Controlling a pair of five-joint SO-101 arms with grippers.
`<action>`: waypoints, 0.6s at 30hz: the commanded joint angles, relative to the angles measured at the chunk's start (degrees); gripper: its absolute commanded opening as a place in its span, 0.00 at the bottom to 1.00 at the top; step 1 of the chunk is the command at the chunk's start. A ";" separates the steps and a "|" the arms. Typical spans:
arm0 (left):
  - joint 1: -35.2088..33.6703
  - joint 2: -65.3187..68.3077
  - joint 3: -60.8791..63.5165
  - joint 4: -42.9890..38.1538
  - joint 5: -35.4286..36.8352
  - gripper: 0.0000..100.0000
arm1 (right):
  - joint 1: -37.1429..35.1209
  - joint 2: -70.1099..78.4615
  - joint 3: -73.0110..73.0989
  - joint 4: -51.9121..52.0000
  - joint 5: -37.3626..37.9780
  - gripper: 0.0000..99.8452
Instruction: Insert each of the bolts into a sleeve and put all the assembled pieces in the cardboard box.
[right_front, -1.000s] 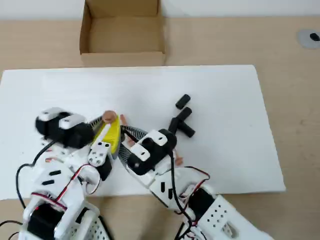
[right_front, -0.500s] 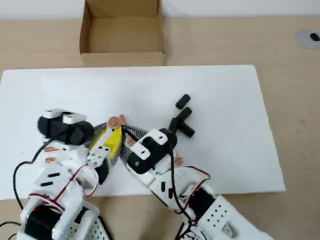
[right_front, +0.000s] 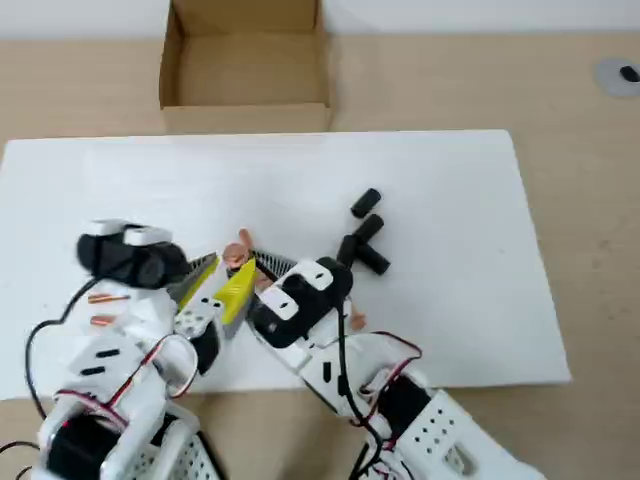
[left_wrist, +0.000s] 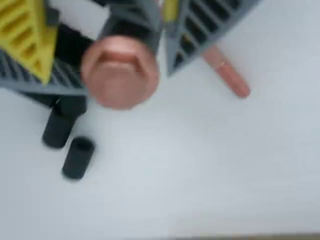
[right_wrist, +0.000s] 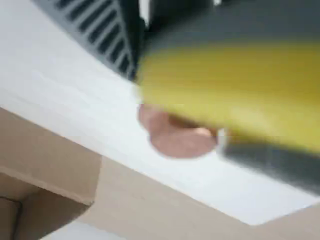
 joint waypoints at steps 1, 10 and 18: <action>-3.52 0.31 -7.12 1.76 2.73 0.17 | 3.03 -0.13 -0.04 -0.26 3.43 0.01; -12.31 6.73 -21.27 3.34 2.99 0.17 | 9.10 0.31 -4.53 0.09 9.58 0.01; -28.31 33.36 -28.04 -5.54 4.13 0.17 | 16.57 24.04 -27.82 2.73 11.78 0.01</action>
